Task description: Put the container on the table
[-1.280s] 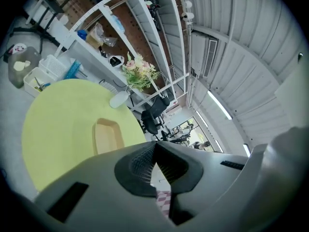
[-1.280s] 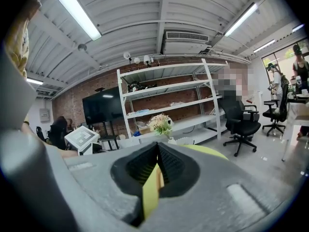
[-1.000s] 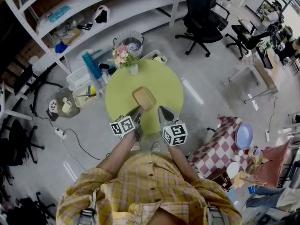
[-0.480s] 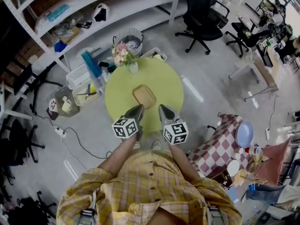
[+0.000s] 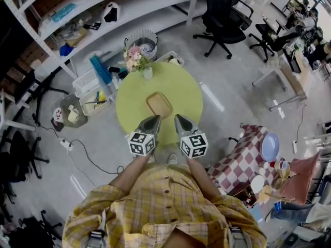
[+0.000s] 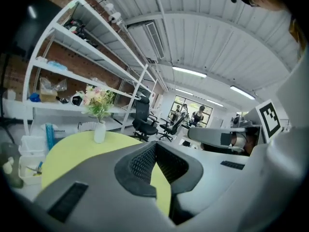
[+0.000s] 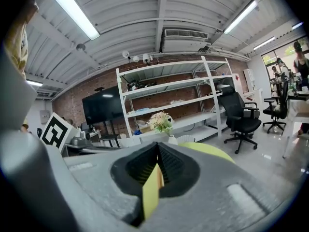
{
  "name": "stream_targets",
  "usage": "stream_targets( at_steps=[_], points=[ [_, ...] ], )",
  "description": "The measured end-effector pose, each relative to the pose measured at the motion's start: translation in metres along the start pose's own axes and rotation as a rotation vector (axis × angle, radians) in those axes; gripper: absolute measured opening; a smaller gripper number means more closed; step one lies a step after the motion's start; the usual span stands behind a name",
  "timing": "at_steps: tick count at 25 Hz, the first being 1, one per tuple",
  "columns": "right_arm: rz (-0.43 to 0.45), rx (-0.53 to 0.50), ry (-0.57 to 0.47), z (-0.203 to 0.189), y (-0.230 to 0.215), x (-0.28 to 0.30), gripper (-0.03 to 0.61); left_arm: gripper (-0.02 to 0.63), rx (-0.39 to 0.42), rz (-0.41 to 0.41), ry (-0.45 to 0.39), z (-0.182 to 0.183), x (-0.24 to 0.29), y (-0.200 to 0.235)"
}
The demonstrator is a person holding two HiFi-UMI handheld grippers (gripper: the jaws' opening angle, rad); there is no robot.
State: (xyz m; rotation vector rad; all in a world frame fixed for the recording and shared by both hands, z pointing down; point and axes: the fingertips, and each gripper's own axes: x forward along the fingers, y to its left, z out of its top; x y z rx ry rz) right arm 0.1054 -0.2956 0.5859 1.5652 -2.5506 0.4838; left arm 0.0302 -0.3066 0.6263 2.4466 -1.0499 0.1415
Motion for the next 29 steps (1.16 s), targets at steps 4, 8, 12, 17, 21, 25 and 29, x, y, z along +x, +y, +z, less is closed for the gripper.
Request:
stream_targets(
  at_steps=[4, 8, 12, 17, 21, 25, 29],
  points=[
    [-0.002, -0.008, 0.012, -0.003, 0.0, 0.0, -0.002, 0.006, 0.12, 0.024, 0.008, 0.002, -0.002, -0.005],
    [0.0, -0.011, 0.011, -0.003, 0.002, 0.001, -0.002, 0.006, 0.17, 0.038, 0.004, 0.004, -0.004, -0.007],
    [-0.002, -0.01, 0.006, -0.003, 0.001, -0.002, -0.002, 0.006, 0.194, 0.048, -0.012, 0.007, -0.007, -0.009],
    [0.001, -0.008, 0.006, -0.002, 0.003, -0.002, -0.002, 0.006, 0.238, 0.061, -0.022, 0.011, -0.009, -0.012],
    [0.002, -0.006, 0.005, -0.004, 0.003, -0.003, -0.002, 0.006, 0.242, 0.072, -0.021, 0.005, -0.01, -0.008],
    [0.002, -0.005, 0.004, -0.004, 0.003, -0.004, -0.002, 0.006, 0.244, 0.071, -0.027, 0.006, -0.011, -0.009],
    [0.001, -0.014, -0.004, -0.004, 0.001, -0.009, -0.002, 0.006, 0.245, 0.076, -0.032, 0.006, -0.01, -0.014]
  ],
)
